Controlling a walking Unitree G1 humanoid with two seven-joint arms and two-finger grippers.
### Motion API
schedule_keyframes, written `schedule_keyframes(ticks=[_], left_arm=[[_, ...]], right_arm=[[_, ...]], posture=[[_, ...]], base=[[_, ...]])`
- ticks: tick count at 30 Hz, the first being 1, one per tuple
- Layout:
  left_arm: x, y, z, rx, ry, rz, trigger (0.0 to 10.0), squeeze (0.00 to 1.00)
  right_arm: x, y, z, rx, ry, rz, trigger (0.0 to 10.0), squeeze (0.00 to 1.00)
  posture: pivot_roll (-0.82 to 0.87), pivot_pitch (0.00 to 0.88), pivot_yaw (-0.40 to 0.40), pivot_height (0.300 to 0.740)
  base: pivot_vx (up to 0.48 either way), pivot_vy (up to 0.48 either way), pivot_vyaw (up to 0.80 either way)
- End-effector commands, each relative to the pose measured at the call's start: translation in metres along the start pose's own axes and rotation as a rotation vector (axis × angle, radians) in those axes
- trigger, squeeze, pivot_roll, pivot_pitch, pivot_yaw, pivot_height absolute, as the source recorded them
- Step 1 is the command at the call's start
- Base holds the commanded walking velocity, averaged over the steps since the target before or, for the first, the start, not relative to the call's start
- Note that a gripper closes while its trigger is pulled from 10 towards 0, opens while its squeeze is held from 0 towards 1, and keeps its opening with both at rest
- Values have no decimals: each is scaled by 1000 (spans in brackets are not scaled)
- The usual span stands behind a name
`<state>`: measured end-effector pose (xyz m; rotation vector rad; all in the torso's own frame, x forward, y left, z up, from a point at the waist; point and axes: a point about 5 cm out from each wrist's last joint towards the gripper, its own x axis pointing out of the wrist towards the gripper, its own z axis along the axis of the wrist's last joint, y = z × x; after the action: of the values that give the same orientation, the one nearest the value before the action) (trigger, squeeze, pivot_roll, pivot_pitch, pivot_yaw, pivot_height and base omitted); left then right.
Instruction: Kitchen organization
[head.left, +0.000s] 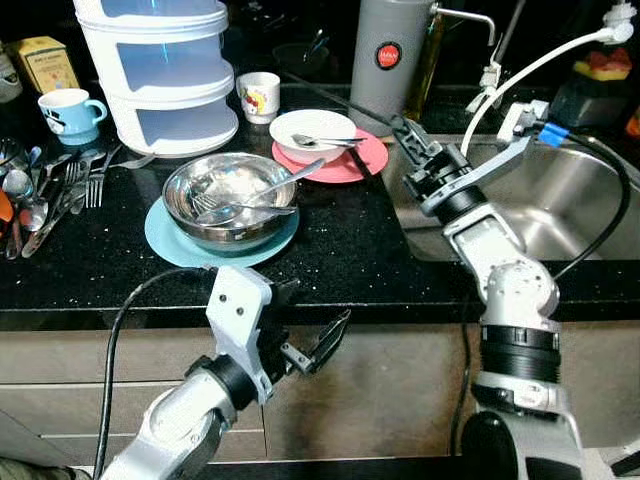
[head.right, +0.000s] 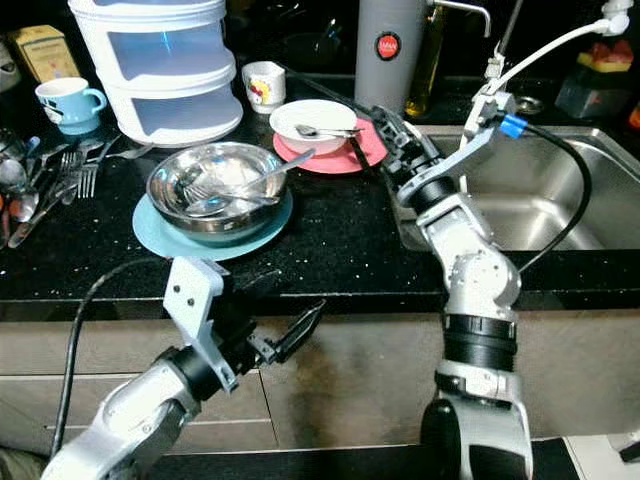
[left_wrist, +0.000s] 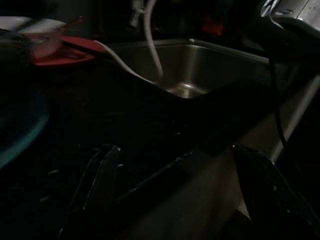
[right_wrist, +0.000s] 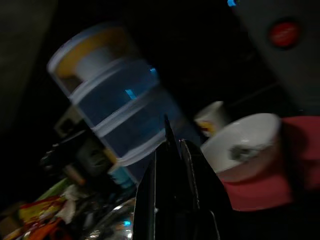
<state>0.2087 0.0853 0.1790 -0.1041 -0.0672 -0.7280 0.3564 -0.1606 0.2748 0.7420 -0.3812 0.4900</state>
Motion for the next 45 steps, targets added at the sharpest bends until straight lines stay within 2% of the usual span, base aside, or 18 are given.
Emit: schedule_keyframes(ticks=[1, 3, 12, 13, 14, 15, 16, 17, 18, 20, 22, 28, 29, 32, 37, 38, 43, 45], left_arm=[[0, -2, -2, -4, 12, -22, 10000, 0], [0, -2, -2, -2, 14, -32, 10000, 0], [1, -1, 0, 1, 9, -39, 10000, 0], [1, -1, 0, 1, 9, -41, 10000, 0], [1, -1, 0, 1, 9, -41, 10000, 0], [2, -1, 0, 0, 9, -42, 10000, 0], [2, -1, 0, 0, 9, -42, 10000, 0], [2, -2, 0, 0, 8, -43, 10000, 0], [2, -2, 0, 0, 8, -43, 10000, 0], [2, -3, -1, -1, 8, -47, 10000, 0], [2, -3, -1, -1, 8, -47, 10000, 0], [1, -3, 1, 6, 6, -37, 10000, 0], [1, -3, 1, 6, 6, -37, 10000, 0], [0, -1, 2, 10, 3, -24, 10000, 0], [-1, -1, 3, 12, 1, -14, 10000, 0], [-2, 0, 6, 18, -6, -5, 10000, 0], [-2, 1, 9, 25, -16, 1, 10000, 0], [-3, 3, 9, 26, -13, 2, 10000, 0]], right_arm=[[-3, -12, 13, -26, -49, -61, 10000, 0], [-6, -20, 19, -49, -70, -106, 10000, 0], [-9, -31, 25, -114, -87, -175, 10000, 0], [-9, -36, 24, -186, -67, -210, 10000, 0], [-9, -36, 24, -186, -67, -210, 10000, 0], [-9, -39, 23, -271, -37, -237, 10000, 0], [-9, -39, 23, -271, -37, -237, 10000, 0], [-9, -42, 20, -367, 2, -259, 10000, 0], [-9, -42, 20, -367, 2, -259, 10000, 0], [-8, -45, 5, -621, 107, -297, 10000, 0], [-8, -45, 5, -621, 107, -297, 10000, 0], [3, -39, -10, -890, 179, -290, 10000, 0], [3, -39, -10, -890, 179, -290, 10000, 0], [8, -34, -20, -983, 201, -265, 10000, 0], [11, -30, -25, -1003, 195, -236, 10000, 0], [12, -26, -30, -970, 176, -215, 10000, 1000], [11, -24, -33, -887, 150, -214, 10000, 1000], [12, -16, -33, -760, 93, -176, 10000, 1000]], posture=[[160, 0, -24, 740], [159, 0, -24, 740], [154, 0, -20, 740], [154, 0, -20, 740], [154, 0, -20, 740], [149, 0, -21, 740], [149, 0, -21, 740], [148, 0, -21, 740], [148, 0, -21, 740], [151, 0, -25, 740], [151, 0, -25, 740], [164, 0, -30, 740], [164, 0, -30, 740], [176, 0, -36, 740], [186, 0, -42, 740], [192, 0, -43, 740], [197, 0, -42, 740], [195, 0, -25, 740]], base=[[0, 0, -781], [0, 0, -784], [0, 0, -609], [0, 0, 0], [0, 0, 0], [0, 0, 0], [0, 0, 0], [0, 0, 0], [0, 0, 0], [0, 0, 0], [0, 0, 0], [0, 0, 0], [0, 0, 0], [0, 0, 0], [0, 0, 0], [0, 0, 0], [0, 0, 0], [0, 0, 0]])
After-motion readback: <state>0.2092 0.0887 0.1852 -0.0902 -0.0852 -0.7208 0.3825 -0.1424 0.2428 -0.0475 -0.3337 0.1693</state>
